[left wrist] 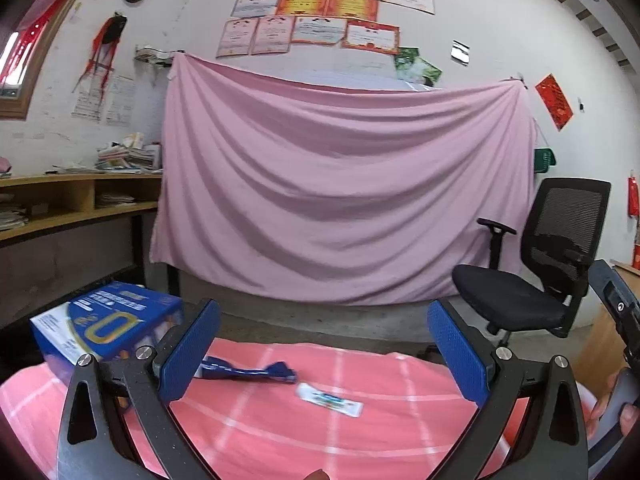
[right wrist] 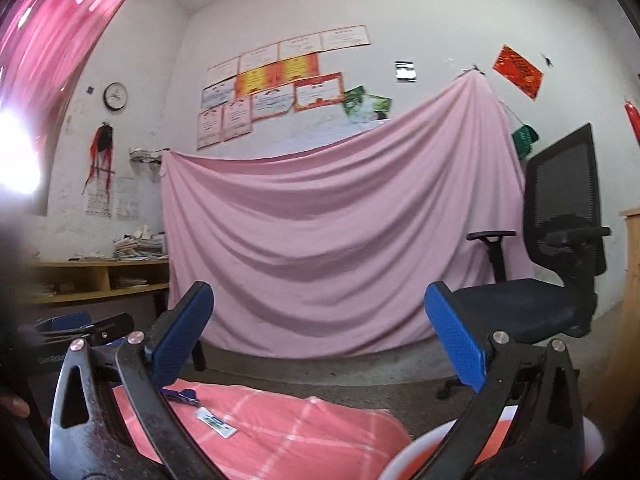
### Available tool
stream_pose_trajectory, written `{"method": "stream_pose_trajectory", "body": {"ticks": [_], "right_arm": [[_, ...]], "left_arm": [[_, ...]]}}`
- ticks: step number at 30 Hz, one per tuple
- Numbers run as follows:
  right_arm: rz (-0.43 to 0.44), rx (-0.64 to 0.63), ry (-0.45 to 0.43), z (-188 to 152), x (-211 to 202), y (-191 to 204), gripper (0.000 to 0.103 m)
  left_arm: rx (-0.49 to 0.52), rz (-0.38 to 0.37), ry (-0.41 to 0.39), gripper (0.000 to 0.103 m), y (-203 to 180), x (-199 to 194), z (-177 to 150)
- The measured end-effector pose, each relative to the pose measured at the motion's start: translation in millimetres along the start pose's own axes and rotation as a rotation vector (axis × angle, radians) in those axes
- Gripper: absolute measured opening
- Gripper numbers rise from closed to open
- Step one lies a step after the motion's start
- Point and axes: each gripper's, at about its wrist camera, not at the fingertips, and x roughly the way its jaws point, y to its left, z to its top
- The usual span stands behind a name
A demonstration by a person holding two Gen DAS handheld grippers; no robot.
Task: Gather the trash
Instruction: 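Move both tools back over the table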
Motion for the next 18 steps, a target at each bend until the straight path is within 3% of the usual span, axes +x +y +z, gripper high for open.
{"method": "stream_pose_trajectory", "body": {"ticks": [10, 18], "right_arm": [[0.080, -0.069, 0.071, -20, 41, 43, 0.103], [0.112, -0.131, 0.219, -50, 76, 66, 0.103]], "left_arm": [[0.065, 0.075, 0.024, 0.101, 45, 9, -26], [0.108, 0.077, 0.115, 0.101, 68, 28, -45]]}}
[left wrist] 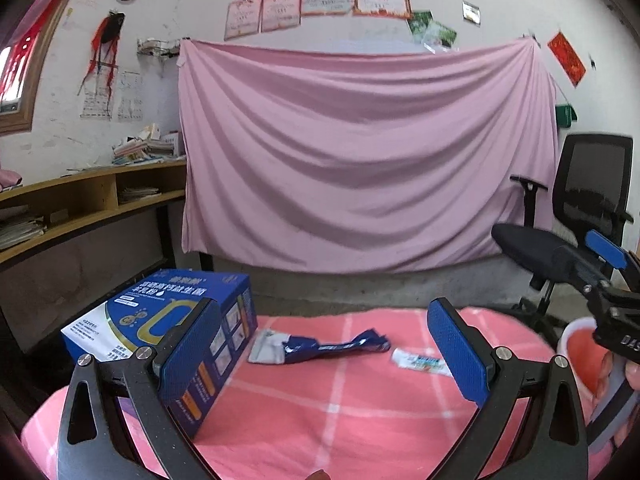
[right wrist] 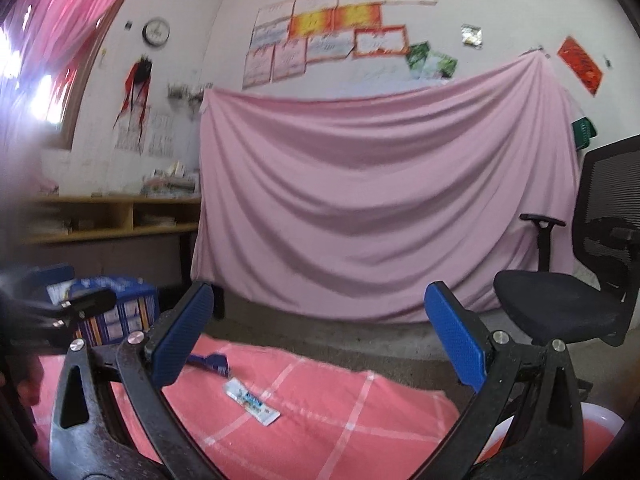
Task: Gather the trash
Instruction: 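Move both tools back over the table, then grasp the blue toothpaste tube with the left tool while the right tool grasps a white sachet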
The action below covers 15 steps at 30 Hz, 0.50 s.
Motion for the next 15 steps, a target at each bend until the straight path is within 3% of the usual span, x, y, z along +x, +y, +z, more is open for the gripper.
{"method": "stream_pose_trajectory", "body": {"ticks": [7, 11, 13, 15], "right_arm": [[0.061, 0.017, 0.251, -21, 45, 2, 0.103], [0.110, -0.004, 0.408, -38, 72, 3, 0.088], [0.140, 0.009, 0.509, -51, 89, 4, 0.080], [0.170, 0.005, 0.597, -63, 102, 7, 0.073]], "left_arm": [[0.108, -0.010, 0.117, 0.098, 4, 40, -15], [0.134, -0.042, 0.211, 0.085, 6, 68, -18], [0.153, -0.052, 0.263, 0.071, 5, 82, -20], [0.162, -0.068, 0.314, 0.068, 6, 96, -23]]}}
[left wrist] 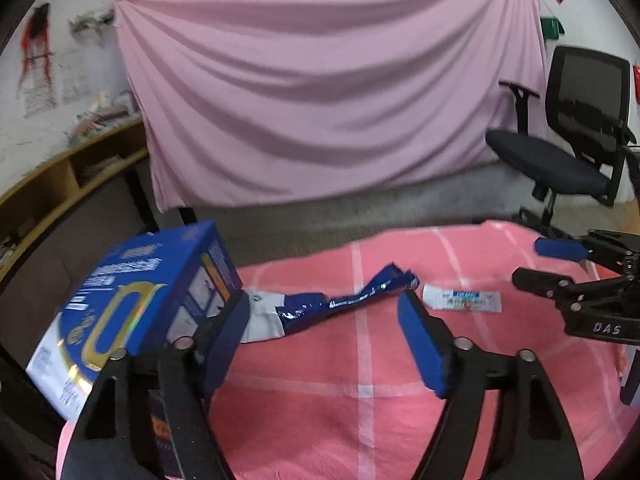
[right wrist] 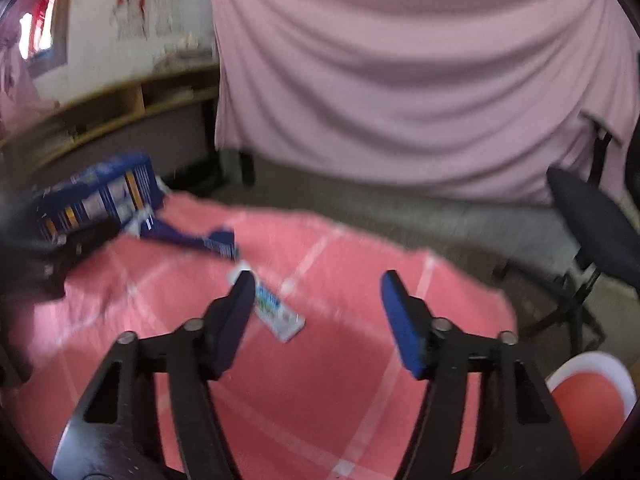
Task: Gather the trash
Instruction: 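Grasp the blue toothpaste tube with the left tool while the right tool grasps a white sachet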
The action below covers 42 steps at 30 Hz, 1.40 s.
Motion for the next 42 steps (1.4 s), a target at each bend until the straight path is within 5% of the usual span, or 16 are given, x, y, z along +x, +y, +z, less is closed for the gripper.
{"method": "stream_pose_trajectory", "body": {"ticks": [13, 18, 24, 33, 42], "right_arm": [[0.107, -0.024, 0.232, 2, 59, 3, 0.065], [0.120, -0.033, 0.233, 0, 52, 3, 0.037], [0.108, -0.038, 0.231, -5, 43, 1, 0.021], [0.114, -0.019, 0.225, -5, 42, 2, 0.019], [0.134, 0.072, 0.186, -4, 34, -13, 0.020]], "left_arm": [[0.110, -0.067, 0.136, 0.058, -12, 37, 12], [0.188, -0.079, 0.159, 0.056, -26, 43, 12], [0.315, -0.032, 0.195, 0.048, -41, 63, 9], [0.317, 0.015, 0.258, 0.028, -35, 84, 11], [0.361, -0.050, 0.345, 0.028, -32, 94, 18]]}}
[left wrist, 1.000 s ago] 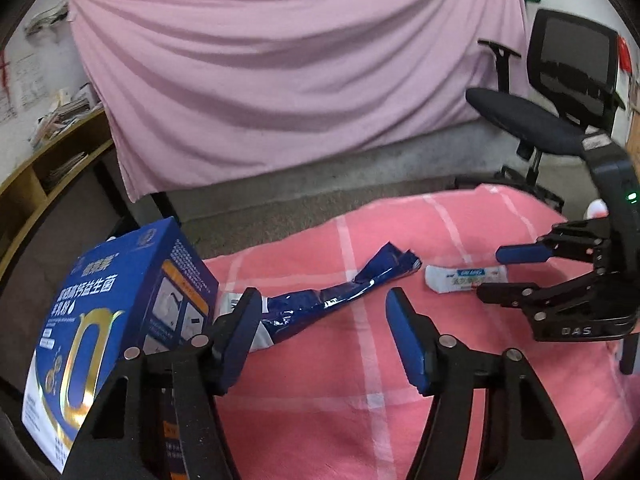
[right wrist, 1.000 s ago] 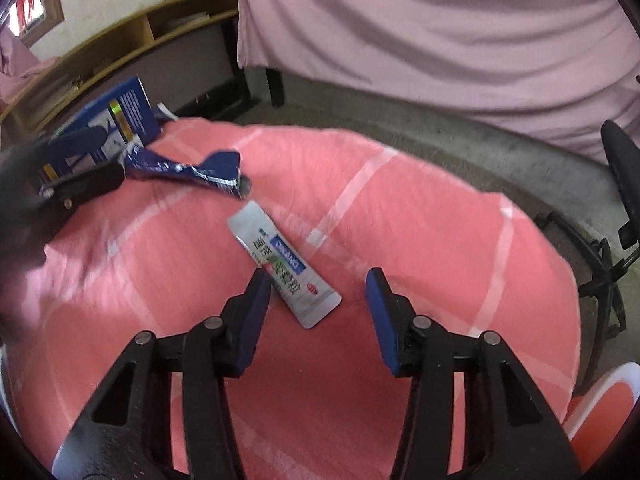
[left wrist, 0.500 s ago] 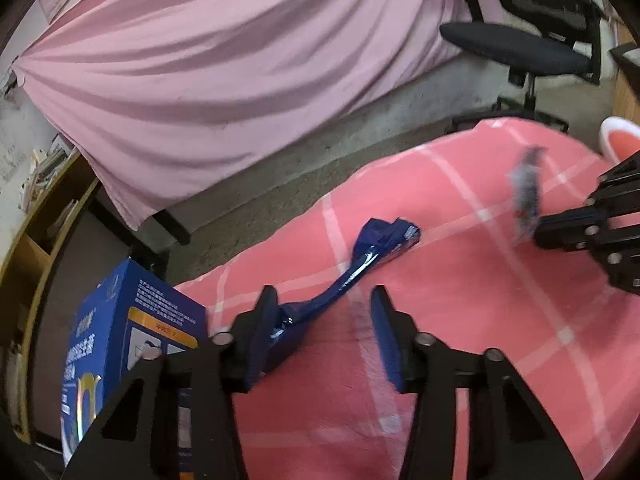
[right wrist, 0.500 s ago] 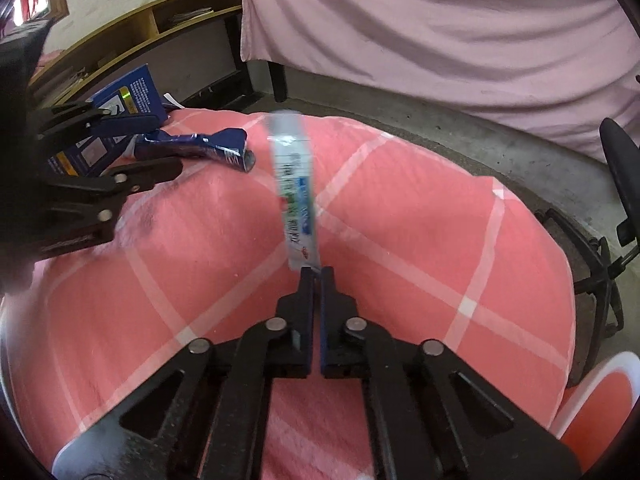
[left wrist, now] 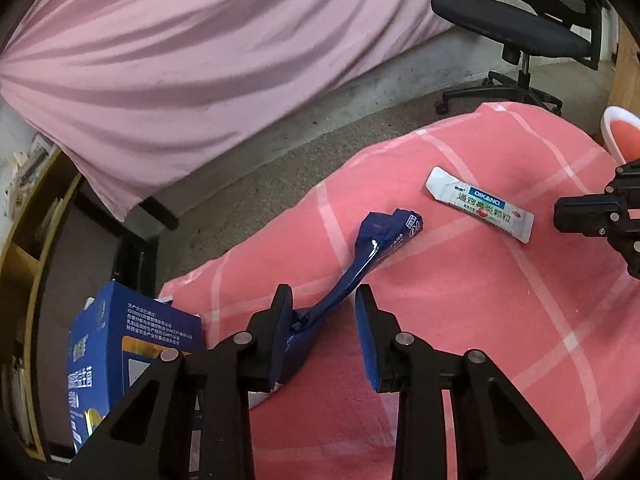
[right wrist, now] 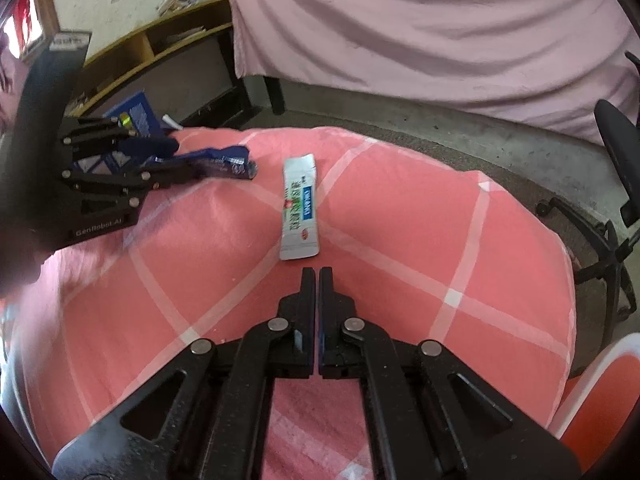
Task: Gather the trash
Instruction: 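Grasp the blue toothpaste tube with the left tool while the right tool grasps a white sachet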
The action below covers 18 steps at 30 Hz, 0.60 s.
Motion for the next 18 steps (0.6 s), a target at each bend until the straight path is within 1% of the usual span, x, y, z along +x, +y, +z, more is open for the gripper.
{"method": "stream_pose_trajectory", "body": {"ticks": [2, 4, 6, 7, 8, 9, 11, 15, 18], "right_arm": [[0.008, 0.023, -0.007, 1, -1, -5, 0.021], [0.013, 0.041, -0.012, 2, -1, -7, 0.024], [0.020, 0.059, -0.018, 4, 1, -10, 0.030], [0.021, 0.063, -0.019, 6, 1, -10, 0.033], [0.023, 0.070, -0.023, 7, 2, -11, 0.039], [0.024, 0.076, -0.029, 8, 2, -11, 0.043], [0.029, 0.080, -0.039, 11, 4, -9, 0.045], [0.021, 0.060, -0.029, 18, 14, -3, 0.046], [0.013, 0.050, -0.029, 23, 18, 0, 0.046]], "left_arm": [[-0.008, -0.008, 0.012, 0.026, 1, 2, 2], [-0.018, -0.008, 0.023, 0.022, 2, 2, 4], [-0.040, -0.024, 0.023, 0.019, 2, 1, 7], [-0.056, -0.049, 0.027, 0.002, 1, -1, 8], [-0.091, -0.082, 0.046, 0.002, 2, 0, 8], [-0.123, -0.090, 0.061, 0.002, 3, 0, 9], [-0.145, -0.083, 0.069, 0.002, -1, -3, 13], [-0.249, -0.156, 0.074, 0.002, 11, -10, 11], [-0.285, -0.192, 0.057, 0.002, 19, -17, 7]]}}
